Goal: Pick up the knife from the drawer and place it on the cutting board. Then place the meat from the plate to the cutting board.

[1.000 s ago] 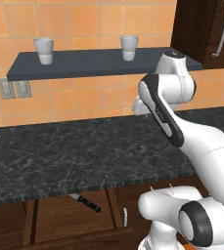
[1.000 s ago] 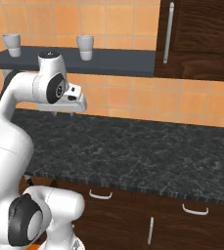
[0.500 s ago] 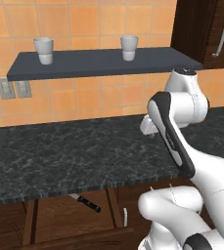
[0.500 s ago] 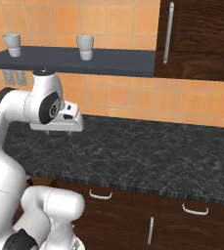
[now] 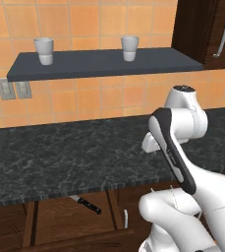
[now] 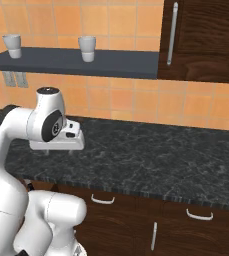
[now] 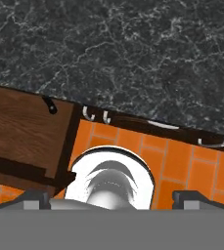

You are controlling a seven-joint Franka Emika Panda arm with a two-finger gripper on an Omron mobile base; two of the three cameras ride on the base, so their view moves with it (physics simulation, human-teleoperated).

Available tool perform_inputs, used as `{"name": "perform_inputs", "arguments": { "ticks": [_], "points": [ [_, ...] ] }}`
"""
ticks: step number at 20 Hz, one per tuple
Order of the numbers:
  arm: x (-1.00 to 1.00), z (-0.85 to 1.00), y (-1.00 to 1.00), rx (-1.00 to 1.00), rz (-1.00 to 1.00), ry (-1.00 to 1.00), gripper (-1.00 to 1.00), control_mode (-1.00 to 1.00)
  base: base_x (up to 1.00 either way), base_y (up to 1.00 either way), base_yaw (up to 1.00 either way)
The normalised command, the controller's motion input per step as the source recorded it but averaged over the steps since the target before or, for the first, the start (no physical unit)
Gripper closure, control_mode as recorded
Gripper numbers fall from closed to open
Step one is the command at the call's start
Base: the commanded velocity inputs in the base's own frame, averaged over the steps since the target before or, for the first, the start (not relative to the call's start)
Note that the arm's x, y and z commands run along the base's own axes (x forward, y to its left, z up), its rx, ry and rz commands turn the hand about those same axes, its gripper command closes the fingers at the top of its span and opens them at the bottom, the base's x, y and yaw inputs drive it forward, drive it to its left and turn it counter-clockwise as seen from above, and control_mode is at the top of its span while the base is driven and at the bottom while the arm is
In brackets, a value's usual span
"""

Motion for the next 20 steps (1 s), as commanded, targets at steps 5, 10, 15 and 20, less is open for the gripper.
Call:
{"name": "perform_inputs", "arguments": {
  "ticks": [5, 10, 15, 20],
  "points": [
    [0.0, -0.21, 0.0, 0.0, 0.07, 0.04, -1.0, 1.0, -0.02, -0.03, 0.2],
    [0.0, 0.0, 0.0, 0.0, 0.0, 0.0, -1.0, 1.0, -0.03, -0.26, 0.45],
    [0.0, 0.0, 0.0, 0.0, 0.0, 0.0, -1.0, 1.0, -0.15, -0.55, 0.41],
    [0.0, 0.0, 0.0, 0.0, 0.0, 0.0, -1.0, 1.0, -0.14, -0.34, 0.4]
  ]
}}
